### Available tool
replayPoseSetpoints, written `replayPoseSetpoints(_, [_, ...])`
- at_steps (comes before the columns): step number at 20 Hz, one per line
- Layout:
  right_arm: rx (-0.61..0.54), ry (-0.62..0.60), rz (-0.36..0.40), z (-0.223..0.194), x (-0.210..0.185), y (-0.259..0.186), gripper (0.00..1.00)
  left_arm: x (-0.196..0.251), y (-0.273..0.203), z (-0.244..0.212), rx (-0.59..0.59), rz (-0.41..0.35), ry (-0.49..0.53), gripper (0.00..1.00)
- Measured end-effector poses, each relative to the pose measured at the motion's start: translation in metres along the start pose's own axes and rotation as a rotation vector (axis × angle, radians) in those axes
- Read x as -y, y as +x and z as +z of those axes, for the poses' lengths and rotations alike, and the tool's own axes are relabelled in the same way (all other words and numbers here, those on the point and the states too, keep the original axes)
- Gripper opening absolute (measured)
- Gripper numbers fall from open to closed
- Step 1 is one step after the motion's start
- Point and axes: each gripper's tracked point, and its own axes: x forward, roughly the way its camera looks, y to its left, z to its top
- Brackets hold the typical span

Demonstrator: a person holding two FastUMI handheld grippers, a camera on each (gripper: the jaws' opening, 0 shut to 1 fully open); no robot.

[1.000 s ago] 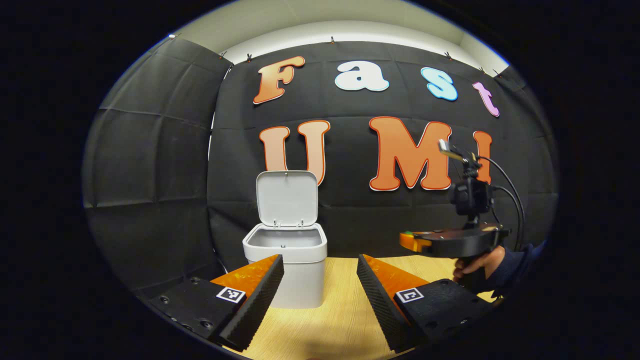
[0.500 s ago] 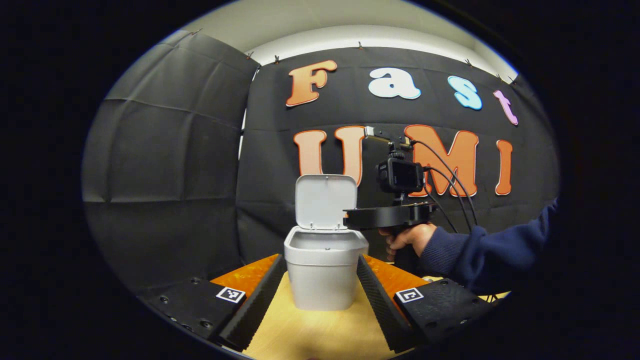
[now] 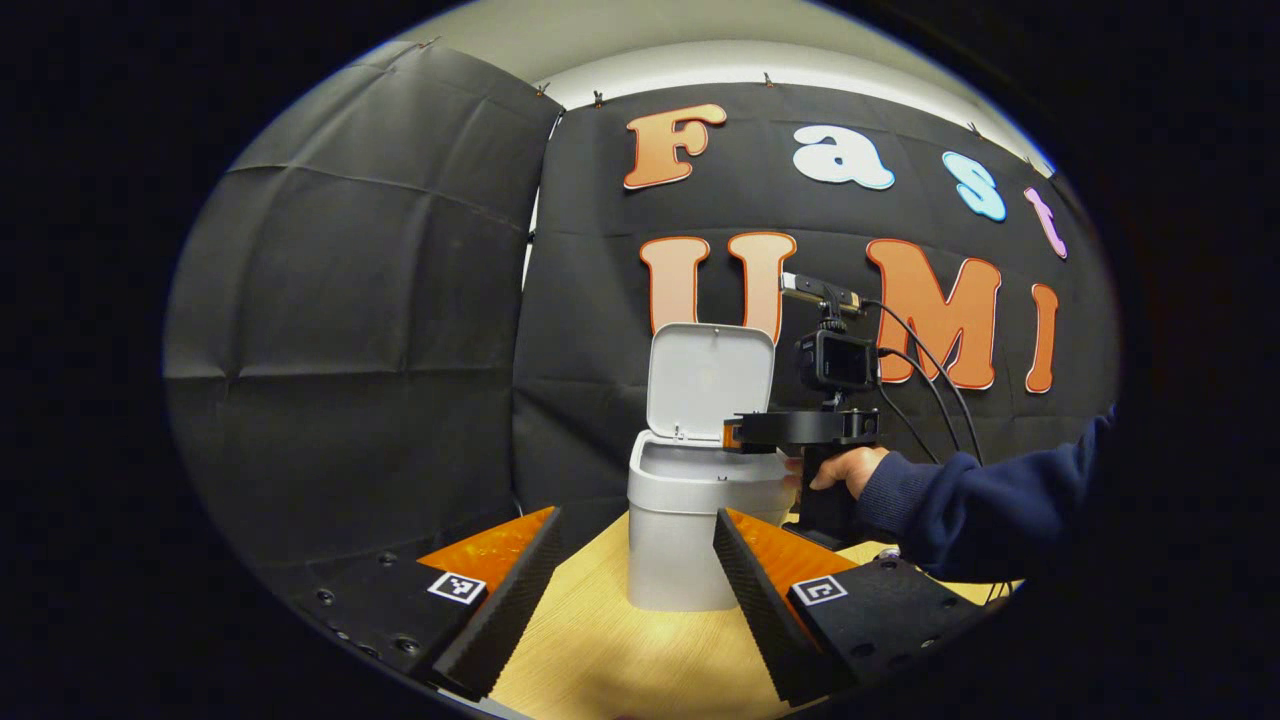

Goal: Press the lid of the desktop garbage bin to open it, pick up the crumpled paper on the desktop and throw it into the bin, then pick up the pop can on the desktop and drop it into the bin, and finally close the garbage bin lid.

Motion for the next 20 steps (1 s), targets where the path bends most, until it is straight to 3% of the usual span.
replayPoseSetpoints(8, [0.072, -0.057, -0.02, 0.017, 0.04, -0.074, 0.92, 0.044, 0.013, 0.003, 0.015, -0.098, 0.017, 0.95])
replayPoseSetpoints(15, [0.205, 0.015, -0.091, 0.04, 0.112, -0.198, 0.94, 0.109, 0.017, 0.0, 0.01, -0.205, 0.03, 0.95])
replayPoseSetpoints(20, [0.233, 0.027, -0.211, 0.022, 0.175, -0.28, 0.94, 0.178, 0.01, -0.004, 0.006, -0.321, 0.045, 0.95])
